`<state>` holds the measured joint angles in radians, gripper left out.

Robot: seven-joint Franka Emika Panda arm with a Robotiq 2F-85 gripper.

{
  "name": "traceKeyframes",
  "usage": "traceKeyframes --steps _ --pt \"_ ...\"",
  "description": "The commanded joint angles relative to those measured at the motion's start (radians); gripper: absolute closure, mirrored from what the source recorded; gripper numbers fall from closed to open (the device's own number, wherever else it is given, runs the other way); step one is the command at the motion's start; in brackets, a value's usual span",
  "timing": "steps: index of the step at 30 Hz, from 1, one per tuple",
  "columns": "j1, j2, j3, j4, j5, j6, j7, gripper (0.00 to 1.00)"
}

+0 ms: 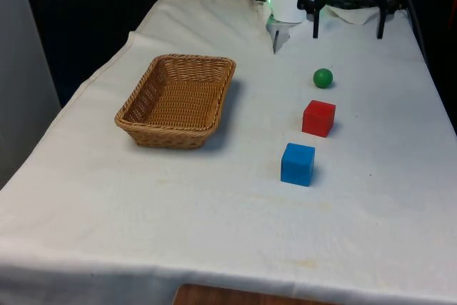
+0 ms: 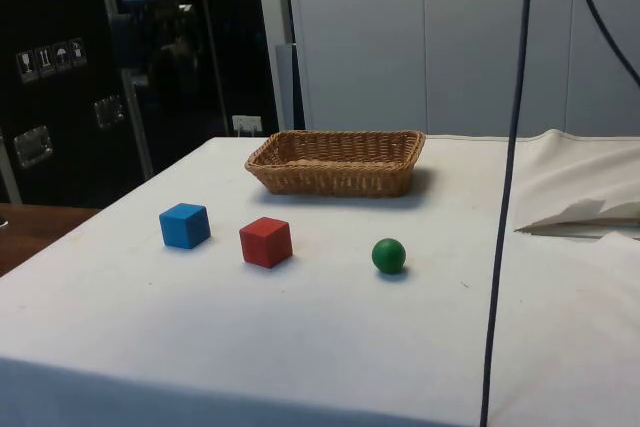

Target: Place all non-red objects into the basket.

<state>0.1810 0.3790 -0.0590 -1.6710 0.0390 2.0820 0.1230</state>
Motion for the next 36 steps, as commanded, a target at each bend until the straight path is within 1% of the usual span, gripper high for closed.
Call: traceKeyframes --steps 1,2,8,9,10,17,18,19,24,25,26,27,32,33,34,35,36 --pt "-0.001 0.014 0.004 0.013 0.007 0.005 -0.009 0.00" --pt "-0.002 0.029 0.006 0.027 0.008 0.010 -0.016 0.00" --pt "-0.004 0.065 0.009 0.060 0.013 0.023 -0.035 0.00" --pt "0.000 0.061 0.004 0.056 0.002 0.021 -0.027 0.00" --pt "-0.004 0.072 0.010 0.065 0.014 0.027 -0.039 0.00" --pt "-0.006 0.128 0.011 0.111 0.029 0.054 -0.075 0.00" --pt "0.000 0.124 0.004 0.108 0.018 0.051 -0.067 0.00" --pt "-0.006 0.133 0.011 0.116 0.031 0.056 -0.079 0.00" --pt "-0.007 0.163 0.011 0.140 0.039 0.071 -0.099 0.00" --pt "-0.007 0.169 0.011 0.144 0.041 0.075 -0.105 0.00" --pt "-0.001 0.160 0.004 0.136 0.029 0.069 -0.092 0.00" --pt "-0.008 0.180 0.011 0.151 0.046 0.082 -0.115 0.00" --pt "-0.010 0.206 0.013 0.168 0.061 0.101 -0.142 0.00" --pt "-0.011 0.215 0.013 0.171 0.070 0.109 -0.154 0.00" --pt "-0.011 0.218 0.013 0.172 0.073 0.113 -0.160 0.00" --pt "-0.004 0.213 0.004 0.168 0.061 0.107 -0.149 0.00" --pt "-0.012 0.222 0.013 0.172 0.077 0.118 -0.166 0.00"
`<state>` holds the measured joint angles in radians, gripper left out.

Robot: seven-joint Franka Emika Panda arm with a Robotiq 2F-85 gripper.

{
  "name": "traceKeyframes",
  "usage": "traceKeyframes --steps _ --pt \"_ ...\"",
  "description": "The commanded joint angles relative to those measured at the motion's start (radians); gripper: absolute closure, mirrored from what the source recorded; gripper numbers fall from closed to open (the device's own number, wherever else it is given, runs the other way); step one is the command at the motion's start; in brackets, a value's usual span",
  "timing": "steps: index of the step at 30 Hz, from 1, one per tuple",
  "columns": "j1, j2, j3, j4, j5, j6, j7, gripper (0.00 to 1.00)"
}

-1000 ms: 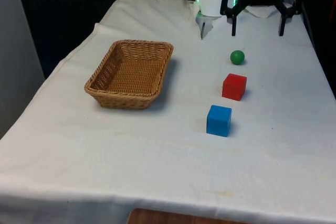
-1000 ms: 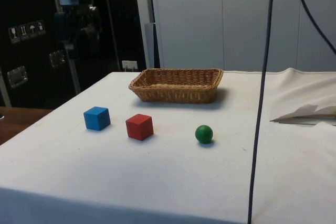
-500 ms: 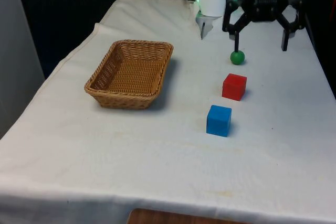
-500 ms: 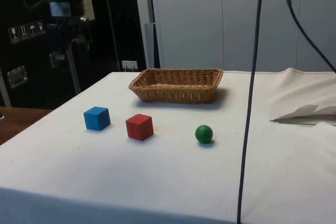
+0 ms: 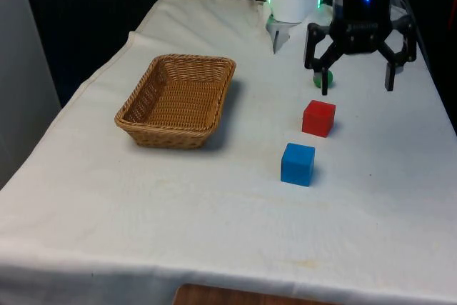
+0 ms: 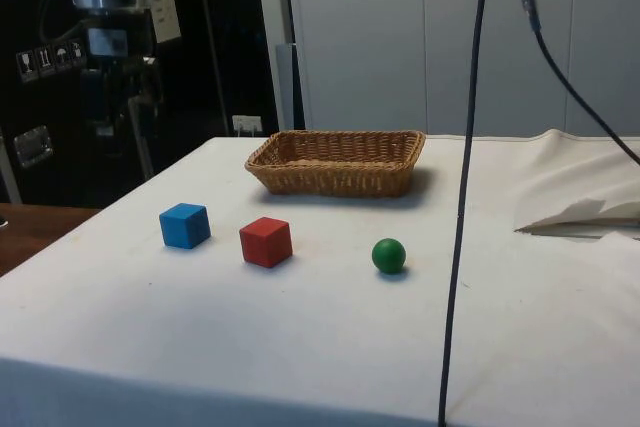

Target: Place all non-red objects into the basket.

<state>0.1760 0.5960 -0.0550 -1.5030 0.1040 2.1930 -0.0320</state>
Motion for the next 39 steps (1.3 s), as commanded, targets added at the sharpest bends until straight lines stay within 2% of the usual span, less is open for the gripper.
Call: traceKeyframes --steps 1,2,3,5,6,7,8,15,16,17,25,28,32,33,34,39 --pt "-0.007 0.007 0.009 0.003 0.015 0.011 -0.016 0.00" --pt "-0.007 0.010 0.008 0.003 0.019 0.014 -0.021 0.00" --pt "-0.013 0.016 0.009 -0.001 0.029 0.022 -0.038 0.00" --pt "-0.015 0.019 0.008 -0.002 0.035 0.024 -0.045 0.00" --pt "-0.020 0.025 0.004 -0.005 0.050 0.028 -0.065 0.00" --pt "-0.009 0.023 -0.006 -0.001 0.040 0.013 -0.053 0.00" --pt "-0.023 0.029 0.001 -0.006 0.059 0.029 -0.075 0.00" --pt "-0.035 0.052 -0.023 -0.013 0.106 0.039 -0.134 0.00" --pt "-0.028 0.050 -0.029 -0.010 0.099 0.026 -0.127 0.00" --pt "-0.036 0.055 -0.025 -0.014 0.109 0.040 -0.139 0.00" --pt "-0.035 0.085 -0.032 -0.007 0.116 0.046 -0.146 0.00" --pt "-0.026 0.110 -0.035 0.016 0.108 0.041 -0.123 0.00" --pt "-0.022 0.139 -0.039 0.044 0.098 0.039 -0.102 0.00" --pt "-0.026 0.131 -0.033 0.037 0.104 0.045 -0.113 0.00" --pt "-0.018 0.152 -0.040 0.057 0.094 0.038 -0.091 0.00" --pt "-0.012 0.179 -0.040 0.082 0.076 0.038 -0.061 0.00"
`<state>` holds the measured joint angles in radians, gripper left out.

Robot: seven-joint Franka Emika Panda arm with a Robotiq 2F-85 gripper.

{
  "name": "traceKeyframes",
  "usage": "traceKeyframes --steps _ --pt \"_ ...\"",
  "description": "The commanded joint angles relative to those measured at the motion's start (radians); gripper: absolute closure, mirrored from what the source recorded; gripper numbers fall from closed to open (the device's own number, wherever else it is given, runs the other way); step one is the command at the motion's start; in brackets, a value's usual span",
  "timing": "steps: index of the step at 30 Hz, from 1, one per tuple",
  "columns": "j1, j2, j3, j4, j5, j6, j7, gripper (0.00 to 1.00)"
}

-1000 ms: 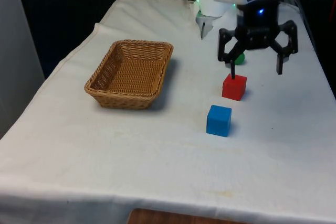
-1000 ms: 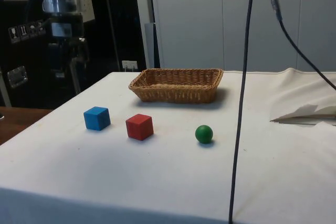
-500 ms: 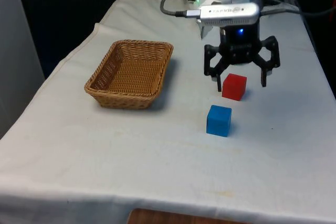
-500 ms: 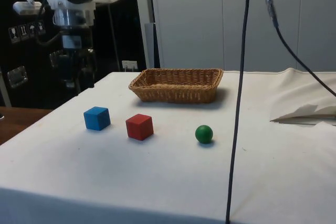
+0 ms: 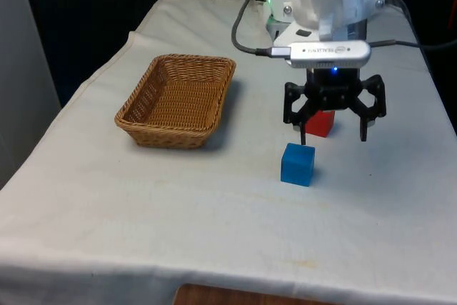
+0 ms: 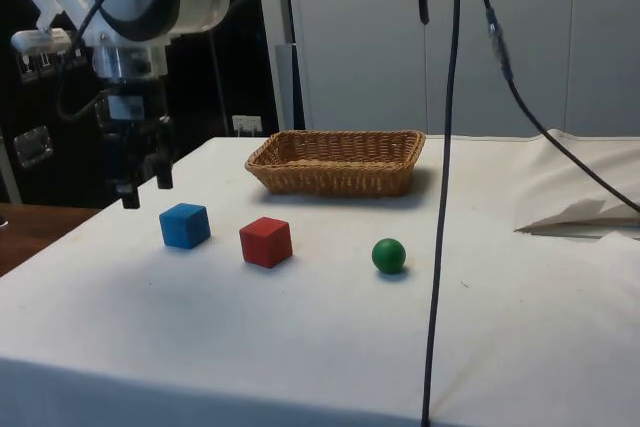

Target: Place all non-red objects into the basket.

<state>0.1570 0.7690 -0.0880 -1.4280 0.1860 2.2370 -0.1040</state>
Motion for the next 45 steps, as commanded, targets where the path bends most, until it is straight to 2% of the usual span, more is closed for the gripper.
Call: traceKeyframes --steps 1,3,8,11,12,14,19,34,43,45 --pt "0.007 0.010 -0.006 0.011 -0.008 -0.007 0.014 0.00" --pt "0.003 0.008 0.000 0.008 -0.006 0.000 0.010 0.00" --pt "-0.003 0.015 -0.007 0.018 -0.006 -0.013 0.010 0.00" --pt "-0.009 0.014 -0.017 0.017 -0.003 -0.019 0.003 0.00" --pt "-0.003 0.014 -0.018 0.015 -0.006 -0.009 0.007 0.00" --pt "-0.011 0.014 -0.023 0.016 -0.002 -0.019 0.001 0.00" --pt "-0.015 0.015 -0.035 0.009 -0.004 -0.019 0.001 0.00" --pt "-0.013 0.038 -0.054 0.007 -0.005 -0.012 0.021 0.00" --pt "-0.017 0.052 -0.048 0.008 0.009 -0.004 0.030 0.00" --pt "-0.014 0.051 -0.053 0.008 0.008 -0.012 0.029 0.00"
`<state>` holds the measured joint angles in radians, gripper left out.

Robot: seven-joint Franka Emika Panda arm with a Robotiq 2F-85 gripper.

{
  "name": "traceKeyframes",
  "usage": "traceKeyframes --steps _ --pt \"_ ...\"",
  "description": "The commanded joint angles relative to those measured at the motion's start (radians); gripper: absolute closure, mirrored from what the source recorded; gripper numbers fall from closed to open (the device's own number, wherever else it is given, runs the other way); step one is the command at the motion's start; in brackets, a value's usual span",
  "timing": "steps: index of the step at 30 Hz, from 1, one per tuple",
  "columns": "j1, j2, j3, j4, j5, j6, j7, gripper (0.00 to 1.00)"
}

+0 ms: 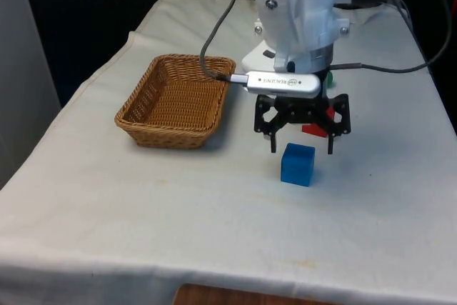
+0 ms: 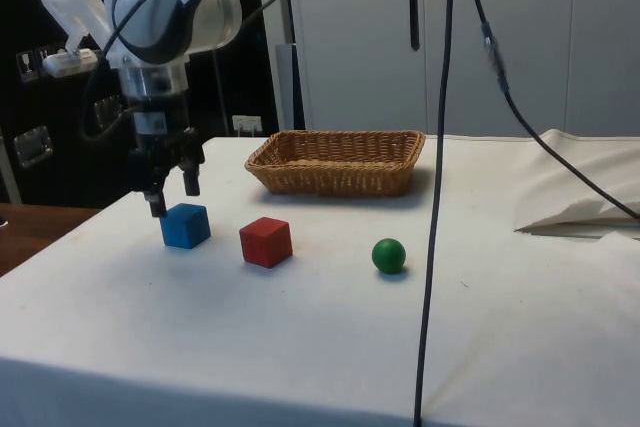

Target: Place all non-red objects into the basket.

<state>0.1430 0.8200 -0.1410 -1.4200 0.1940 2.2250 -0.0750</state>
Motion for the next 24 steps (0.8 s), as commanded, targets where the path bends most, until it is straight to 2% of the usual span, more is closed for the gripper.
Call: traceKeyframes --steps 1,8,9,10,12,18,19,21,24 --pt "-0.003 0.005 0.006 0.000 0.010 0.009 0.000 0.00" --pt "-0.004 0.026 0.008 0.002 0.046 0.022 -0.003 0.00" --pt "0.000 0.021 0.002 0.000 0.037 0.013 -0.001 0.00" --pt "-0.005 0.029 0.009 0.002 0.051 0.024 -0.003 0.00" --pt "-0.005 0.037 0.009 0.004 0.062 0.027 -0.005 0.00" --pt "0.000 0.039 0.002 0.003 0.059 0.024 -0.003 0.00" --pt "-0.003 0.040 0.005 0.005 0.063 0.026 -0.006 0.00" --pt "-0.002 0.039 0.005 0.005 0.063 0.025 -0.006 0.06" --pt "-0.002 0.038 0.004 0.004 0.062 0.024 -0.006 0.23"
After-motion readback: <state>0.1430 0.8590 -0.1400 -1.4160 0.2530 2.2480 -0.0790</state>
